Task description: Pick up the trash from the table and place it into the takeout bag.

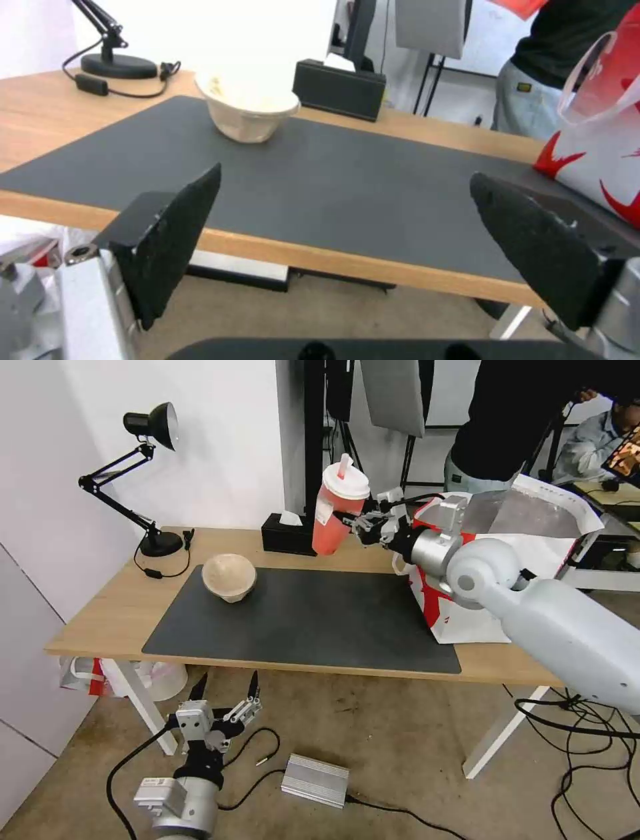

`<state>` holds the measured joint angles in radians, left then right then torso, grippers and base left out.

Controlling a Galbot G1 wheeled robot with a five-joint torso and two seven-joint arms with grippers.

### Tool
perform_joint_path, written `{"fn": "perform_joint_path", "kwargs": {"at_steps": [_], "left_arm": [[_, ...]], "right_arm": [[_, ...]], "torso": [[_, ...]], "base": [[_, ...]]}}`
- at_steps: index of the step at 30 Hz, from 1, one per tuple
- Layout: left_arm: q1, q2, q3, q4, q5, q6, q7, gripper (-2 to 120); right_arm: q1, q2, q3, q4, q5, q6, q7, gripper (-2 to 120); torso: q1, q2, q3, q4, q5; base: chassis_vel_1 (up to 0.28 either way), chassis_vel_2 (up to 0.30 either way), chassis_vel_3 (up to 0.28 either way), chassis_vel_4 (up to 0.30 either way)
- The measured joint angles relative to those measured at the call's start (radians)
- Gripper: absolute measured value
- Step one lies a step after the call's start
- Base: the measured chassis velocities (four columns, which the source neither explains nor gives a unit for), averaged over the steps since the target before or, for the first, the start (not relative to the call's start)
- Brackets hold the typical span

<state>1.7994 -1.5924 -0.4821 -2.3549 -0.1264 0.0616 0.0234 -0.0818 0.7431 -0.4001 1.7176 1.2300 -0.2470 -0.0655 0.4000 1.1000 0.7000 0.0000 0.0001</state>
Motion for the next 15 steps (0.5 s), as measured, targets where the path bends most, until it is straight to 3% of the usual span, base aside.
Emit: {"fn": "perform_joint_path", "kwargs": {"at_steps": [15], "left_arm": [[-0.004, 0.001, 0.008, 0.001, -0.004, 0.001, 0.001, 100]], "right_arm": [[0.012, -0.069, 0.056, 0.023, 0.042, -0.005, 0.009, 2]], "torso": [[0.0, 0.0, 0.0, -0.0001, -0.0001]], "base": [[0.0, 0.0, 0.0, 0.0]]}}
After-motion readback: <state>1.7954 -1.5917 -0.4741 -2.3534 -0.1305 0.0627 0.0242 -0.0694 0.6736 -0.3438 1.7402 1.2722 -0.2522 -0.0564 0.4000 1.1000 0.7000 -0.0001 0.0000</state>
